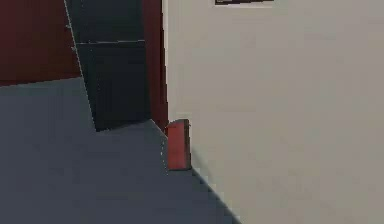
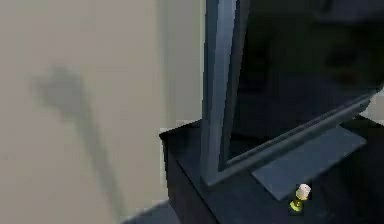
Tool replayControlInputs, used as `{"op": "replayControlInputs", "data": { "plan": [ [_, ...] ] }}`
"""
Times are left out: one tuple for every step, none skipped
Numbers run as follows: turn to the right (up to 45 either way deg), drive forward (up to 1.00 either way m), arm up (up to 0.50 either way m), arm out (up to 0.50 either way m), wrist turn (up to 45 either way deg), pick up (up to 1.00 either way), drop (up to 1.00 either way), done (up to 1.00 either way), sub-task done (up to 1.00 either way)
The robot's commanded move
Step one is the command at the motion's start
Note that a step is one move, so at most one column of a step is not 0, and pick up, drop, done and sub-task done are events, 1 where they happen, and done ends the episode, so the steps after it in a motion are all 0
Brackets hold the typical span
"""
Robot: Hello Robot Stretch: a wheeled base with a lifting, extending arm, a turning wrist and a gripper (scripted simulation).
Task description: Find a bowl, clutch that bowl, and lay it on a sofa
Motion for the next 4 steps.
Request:
{"op": "replayControlInputs", "data": {
  "plan": [
    [-30.0, 0.0, 0.0, 0.0, 0.0, 0.0, 0.0, 0.0, 0.0],
    [0.0, 0.2, 0.0, 0.0, 0.0, 0.0, 0.0, 0.0, 0.0],
    [-45.0, 0.0, 0.0, 0.0, 0.0, 0.0, 0.0, 0.0, 0.0],
    [-33.0, 0.0, 0.0, 0.0, 0.0, 0.0, 0.0, 0.0, 0.0]
  ]
}}
